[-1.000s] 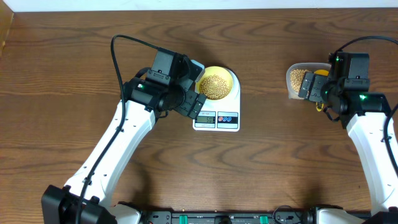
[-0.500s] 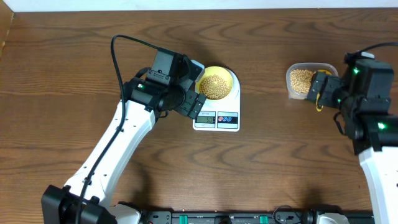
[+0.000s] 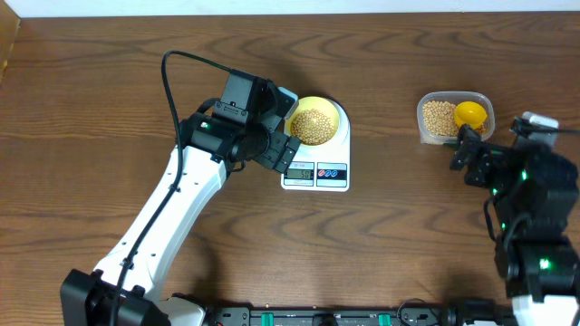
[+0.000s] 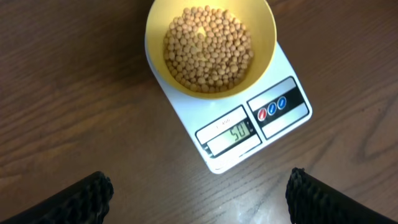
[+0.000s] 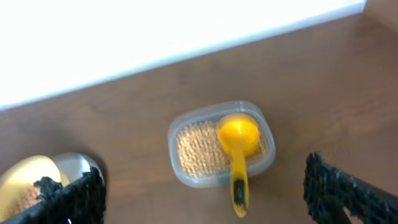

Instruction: Scoop item into bowl and weigh 50g on scale

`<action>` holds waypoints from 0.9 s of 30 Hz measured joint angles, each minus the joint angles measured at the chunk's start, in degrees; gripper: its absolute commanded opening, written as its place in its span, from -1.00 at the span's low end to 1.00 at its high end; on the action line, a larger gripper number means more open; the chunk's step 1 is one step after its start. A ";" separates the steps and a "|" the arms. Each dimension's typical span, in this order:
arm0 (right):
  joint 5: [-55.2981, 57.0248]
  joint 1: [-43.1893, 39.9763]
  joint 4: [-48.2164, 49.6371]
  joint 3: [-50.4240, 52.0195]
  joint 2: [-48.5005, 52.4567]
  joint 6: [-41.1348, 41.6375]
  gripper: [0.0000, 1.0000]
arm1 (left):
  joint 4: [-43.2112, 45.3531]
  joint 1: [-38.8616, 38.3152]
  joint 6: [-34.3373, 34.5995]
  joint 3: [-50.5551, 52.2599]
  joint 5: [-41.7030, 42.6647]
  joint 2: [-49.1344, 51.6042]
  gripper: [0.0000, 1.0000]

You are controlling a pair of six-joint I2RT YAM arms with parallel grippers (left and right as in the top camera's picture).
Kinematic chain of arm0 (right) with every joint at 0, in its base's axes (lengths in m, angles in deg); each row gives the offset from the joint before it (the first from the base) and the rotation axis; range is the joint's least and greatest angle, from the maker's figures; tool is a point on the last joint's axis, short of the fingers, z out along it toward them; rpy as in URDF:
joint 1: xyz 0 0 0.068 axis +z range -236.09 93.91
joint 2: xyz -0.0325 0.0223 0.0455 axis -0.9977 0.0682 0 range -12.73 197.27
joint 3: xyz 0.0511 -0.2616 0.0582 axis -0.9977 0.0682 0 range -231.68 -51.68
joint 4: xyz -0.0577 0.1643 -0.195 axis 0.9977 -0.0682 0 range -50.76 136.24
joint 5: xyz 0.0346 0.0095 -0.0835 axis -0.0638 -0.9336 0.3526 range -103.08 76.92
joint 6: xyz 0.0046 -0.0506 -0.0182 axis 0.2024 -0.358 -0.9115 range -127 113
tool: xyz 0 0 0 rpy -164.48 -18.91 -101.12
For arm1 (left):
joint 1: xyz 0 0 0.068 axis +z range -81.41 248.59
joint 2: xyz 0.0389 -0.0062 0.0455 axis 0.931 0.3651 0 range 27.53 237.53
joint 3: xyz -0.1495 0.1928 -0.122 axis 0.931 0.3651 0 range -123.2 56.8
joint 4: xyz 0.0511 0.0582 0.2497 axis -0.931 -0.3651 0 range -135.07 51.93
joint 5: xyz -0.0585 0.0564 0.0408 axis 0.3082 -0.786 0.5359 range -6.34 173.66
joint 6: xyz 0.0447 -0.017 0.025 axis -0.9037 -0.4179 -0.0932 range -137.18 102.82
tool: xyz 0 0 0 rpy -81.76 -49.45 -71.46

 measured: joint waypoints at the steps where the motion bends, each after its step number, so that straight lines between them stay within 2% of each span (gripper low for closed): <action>1: -0.13 0.00 1.64 0.81 -1.36 0.00 0.98 | 0.00 0.02 0.00 0.00 0.00 0.00 0.82; 4: -0.59 0.00 8.13 4.09 -6.12 0.00 0.98 | 0.00 0.00 0.00 0.00 0.00 0.00 0.82; 9: -0.83 0.00 12.00 8.35 -10.64 0.00 0.99 | 0.00 0.00 0.00 0.00 0.00 0.00 0.82; 27: -1.01 0.00 36.17 27.87 -19.50 -2.51 0.99 | 0.00 0.02 0.00 0.00 0.00 0.00 0.82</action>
